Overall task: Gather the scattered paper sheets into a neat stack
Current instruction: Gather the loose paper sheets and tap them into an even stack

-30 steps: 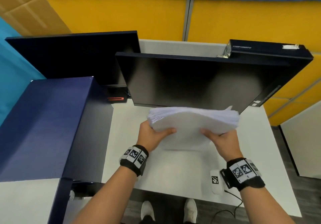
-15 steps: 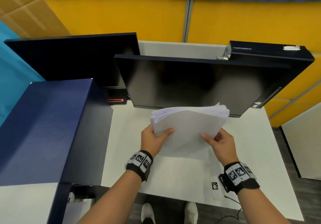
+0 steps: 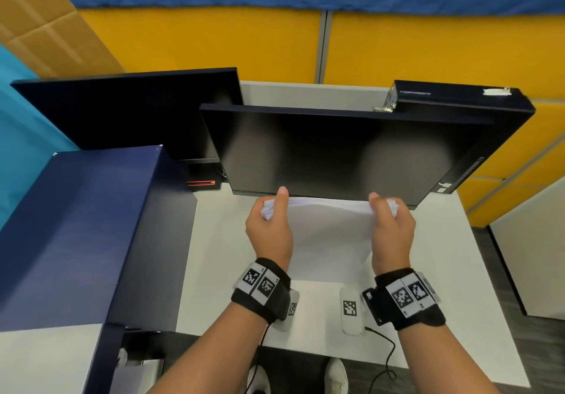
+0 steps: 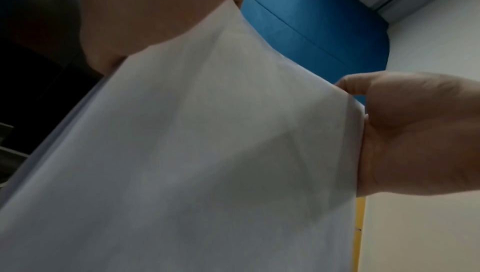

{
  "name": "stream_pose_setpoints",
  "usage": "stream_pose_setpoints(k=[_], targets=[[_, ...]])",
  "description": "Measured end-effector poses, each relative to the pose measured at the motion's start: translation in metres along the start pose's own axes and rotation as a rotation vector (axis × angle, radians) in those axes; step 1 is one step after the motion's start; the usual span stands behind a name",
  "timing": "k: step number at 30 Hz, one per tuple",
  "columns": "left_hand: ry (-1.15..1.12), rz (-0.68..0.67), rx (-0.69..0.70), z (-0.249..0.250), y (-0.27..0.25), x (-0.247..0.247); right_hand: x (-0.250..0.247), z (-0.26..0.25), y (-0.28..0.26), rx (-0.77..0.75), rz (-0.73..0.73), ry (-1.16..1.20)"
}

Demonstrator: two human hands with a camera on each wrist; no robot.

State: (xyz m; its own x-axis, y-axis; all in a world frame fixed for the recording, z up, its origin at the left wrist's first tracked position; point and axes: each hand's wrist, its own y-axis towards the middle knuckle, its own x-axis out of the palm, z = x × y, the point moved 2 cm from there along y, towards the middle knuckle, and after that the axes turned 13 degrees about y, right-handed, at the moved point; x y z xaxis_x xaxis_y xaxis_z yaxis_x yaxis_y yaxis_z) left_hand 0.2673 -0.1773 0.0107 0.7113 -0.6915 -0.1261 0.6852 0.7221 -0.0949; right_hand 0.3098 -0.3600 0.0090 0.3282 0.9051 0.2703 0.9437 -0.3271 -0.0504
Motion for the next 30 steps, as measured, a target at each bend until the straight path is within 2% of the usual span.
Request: stream_pose_setpoints(k=[4,8,10,12,14,17,19,22,25,27,29,30], targets=[[0.000,-0.049,0.057,0.003,0.005,-0.003,0.001,-0.009,0.006,-0.073,-0.024,0.011],[0.155,-0.335,0.252,-0.013,0.018,-0.017,-0.009,-0.008,0.008,-0.029,-0.167,-0.034],[0.274,-0.424,0.241,-0.029,0.026,-0.021,-0.018,-0.007,0.009,-0.042,-0.227,-0.070],[0.294,-0.395,0.152,-0.040,0.029,-0.019,-0.027,0.003,0.013,-0.034,-0.351,-0.131],[0.253,-0.366,0.063,-0.039,0.031,-0.014,-0.037,0.022,0.018,0.061,-0.438,-0.212],[0.168,-0.337,0.027,-0.023,0.039,-0.017,-0.058,0.051,0.023,0.190,-0.453,-0.349],[0.049,-0.262,-0.005,-0.014,0.053,-0.029,-0.073,0.057,0.024,0.224,-0.438,-0.363],[-0.248,-0.210,-0.100,-0.015,0.073,-0.045,-0.083,0.054,0.027,0.232,-0.360,-0.229],[-0.428,-0.320,-0.147,-0.025,0.066,-0.038,-0.063,0.043,0.021,0.284,-0.300,0.226],[-0.451,-0.371,-0.138,-0.029,0.057,-0.036,-0.050,0.036,0.018,0.307,-0.262,0.453],[-0.361,-0.359,-0.094,-0.030,0.056,-0.050,-0.049,0.023,0.017,0.260,-0.222,0.469],[-0.243,-0.313,-0.060,-0.031,0.062,-0.063,-0.055,0.018,0.020,0.217,-0.207,0.430]])
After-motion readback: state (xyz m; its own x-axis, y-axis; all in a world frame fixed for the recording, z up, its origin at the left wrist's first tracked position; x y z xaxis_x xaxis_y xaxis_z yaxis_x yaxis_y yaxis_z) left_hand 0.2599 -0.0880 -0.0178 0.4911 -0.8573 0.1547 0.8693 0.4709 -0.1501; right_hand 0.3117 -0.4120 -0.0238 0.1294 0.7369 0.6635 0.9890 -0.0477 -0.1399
